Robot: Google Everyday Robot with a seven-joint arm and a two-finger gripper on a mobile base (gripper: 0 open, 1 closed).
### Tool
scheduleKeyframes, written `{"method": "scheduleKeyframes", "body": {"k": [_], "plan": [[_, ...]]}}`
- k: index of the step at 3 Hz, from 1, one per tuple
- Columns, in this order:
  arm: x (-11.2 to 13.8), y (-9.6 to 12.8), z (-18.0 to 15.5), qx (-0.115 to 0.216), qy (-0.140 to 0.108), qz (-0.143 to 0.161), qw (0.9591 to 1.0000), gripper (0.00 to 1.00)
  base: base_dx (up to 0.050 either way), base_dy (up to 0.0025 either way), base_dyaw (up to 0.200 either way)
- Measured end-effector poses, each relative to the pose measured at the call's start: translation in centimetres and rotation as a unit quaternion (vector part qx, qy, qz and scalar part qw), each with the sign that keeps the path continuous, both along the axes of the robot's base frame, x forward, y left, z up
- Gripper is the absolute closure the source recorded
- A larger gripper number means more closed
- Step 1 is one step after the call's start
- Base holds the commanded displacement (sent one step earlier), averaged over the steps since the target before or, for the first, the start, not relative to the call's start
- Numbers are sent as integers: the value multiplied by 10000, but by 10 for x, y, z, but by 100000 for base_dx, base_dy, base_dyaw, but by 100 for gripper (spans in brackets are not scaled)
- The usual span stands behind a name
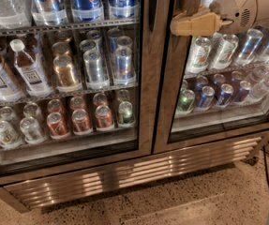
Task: Open right fridge door
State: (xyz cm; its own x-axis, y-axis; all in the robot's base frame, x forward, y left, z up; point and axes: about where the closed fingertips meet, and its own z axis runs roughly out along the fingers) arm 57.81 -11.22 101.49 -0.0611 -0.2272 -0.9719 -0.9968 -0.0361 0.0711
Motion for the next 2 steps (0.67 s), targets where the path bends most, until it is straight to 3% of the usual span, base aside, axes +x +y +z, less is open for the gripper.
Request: {"method": "scheduleKeyframes", "body": {"k": [2], "plan": [[-1,-1,0,-85,-32,51,9999,100,0,0,0]]}}
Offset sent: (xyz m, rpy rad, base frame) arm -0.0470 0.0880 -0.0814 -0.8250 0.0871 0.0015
